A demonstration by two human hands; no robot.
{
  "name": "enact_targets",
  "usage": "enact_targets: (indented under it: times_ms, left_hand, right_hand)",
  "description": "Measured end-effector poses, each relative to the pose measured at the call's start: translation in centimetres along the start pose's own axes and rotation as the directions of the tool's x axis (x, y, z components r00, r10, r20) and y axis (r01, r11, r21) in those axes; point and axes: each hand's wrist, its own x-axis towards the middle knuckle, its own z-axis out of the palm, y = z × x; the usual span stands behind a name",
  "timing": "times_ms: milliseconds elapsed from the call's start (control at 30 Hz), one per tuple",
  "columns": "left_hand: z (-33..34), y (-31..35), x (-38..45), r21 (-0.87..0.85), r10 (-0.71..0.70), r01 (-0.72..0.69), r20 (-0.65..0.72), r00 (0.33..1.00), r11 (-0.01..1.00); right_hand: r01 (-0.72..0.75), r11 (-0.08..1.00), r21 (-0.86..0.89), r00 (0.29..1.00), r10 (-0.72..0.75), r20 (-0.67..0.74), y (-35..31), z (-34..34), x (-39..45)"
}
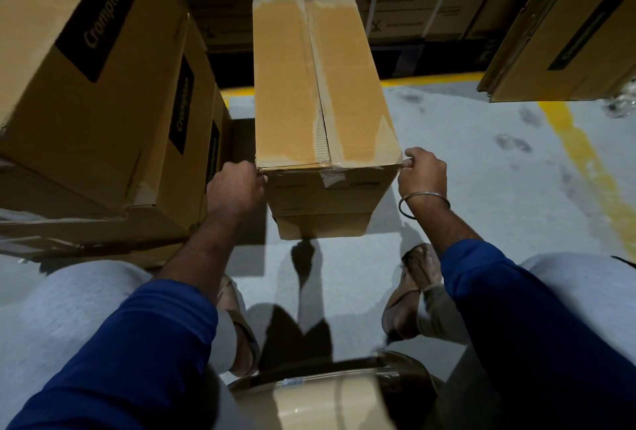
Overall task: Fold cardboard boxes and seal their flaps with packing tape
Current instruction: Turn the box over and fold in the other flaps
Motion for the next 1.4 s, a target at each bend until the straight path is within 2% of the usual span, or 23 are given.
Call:
enact_targets:
  times_ms: [233,467,533,600,667,733,800,900,967,1033,1167,1267,1400]
  left_hand:
    - [-0.1,-0.4,0.7,0.053,0.017,-0.018,0.031,0.999,0.998]
    - [-0.1,-0.1,0.8,0.05,-0.039,0.04,-0.025,0.999,0.998]
    - [-0.2,-0.1,0.7,0.031,-0.034,0.035,-0.029,0.999,0.999]
    - [-0.5,-0.2,0.7,0.006,-0.031,0.031,-0.012,0.999,0.999]
    - [-1.3,-0.7,1.2,-0.026,-0.046,0.048,0.079,0.996,0.998]
    - [-2.1,-1.2,2.1,-0.055,-0.086,0.101,0.23,0.969,0.993]
    - [-2.7,-1.2,2.7,-0.161,-0.081,0.136,0.309,0.948,0.978]
    - [-2.4,-0.3,2.9,-0.502,0.023,0.112,0.255,0.967,0.857]
    - [-1.3,0.4,2.7,-0.665,0.046,0.129,0.239,0.97,0.736]
    - [0.0,0.9,2.6,-0.765,0.042,0.162,0.239,0.97,0.624]
    - [2.6,1.8,3.1,-0.873,-0.072,0.222,0.212,0.975,0.434]
    - [3.5,2.8,3.4,-0.901,-0.184,0.258,0.204,0.961,0.348]
    - [3.2,4.7,3.1,-0.927,-0.162,0.24,0.2,0.966,0.288]
  right_hand:
    - [0.05,0.994,-0.099,0.999,-0.052,-0.011,0.5,0.3,0.7]
    - [0.115,0.965,-0.237,0.991,-0.127,-0.038,0.5,0.3,0.8]
    - [0.114,0.96,-0.256,0.993,-0.119,-0.004,0.6,0.1,0.8]
    - [0.11,0.96,-0.256,0.992,-0.088,0.096,0.9,0.0,1.1]
    - [0.089,0.968,-0.234,0.977,-0.039,0.21,1.3,0.0,1.7]
    - [0.037,0.982,-0.186,0.958,0.019,0.286,1.7,0.1,2.3]
    - [-0.037,0.999,-0.028,0.937,0.044,0.345,1.9,0.0,2.9]
    - [-0.108,0.97,0.218,0.926,0.018,0.377,1.5,0.2,3.0]
    - [-0.099,0.961,0.258,0.93,-0.003,0.368,1.2,0.8,2.9]
    - [-0.151,0.938,0.313,0.933,0.031,0.358,0.9,1.7,2.7]
    - [-0.279,0.821,0.499,0.937,0.118,0.329,1.3,3.6,2.5]
    - [-0.229,0.814,0.533,0.966,0.122,0.229,1.1,4.3,2.5]
    - [-0.163,0.849,0.502,0.987,0.139,0.086,-0.2,1.6,3.3]
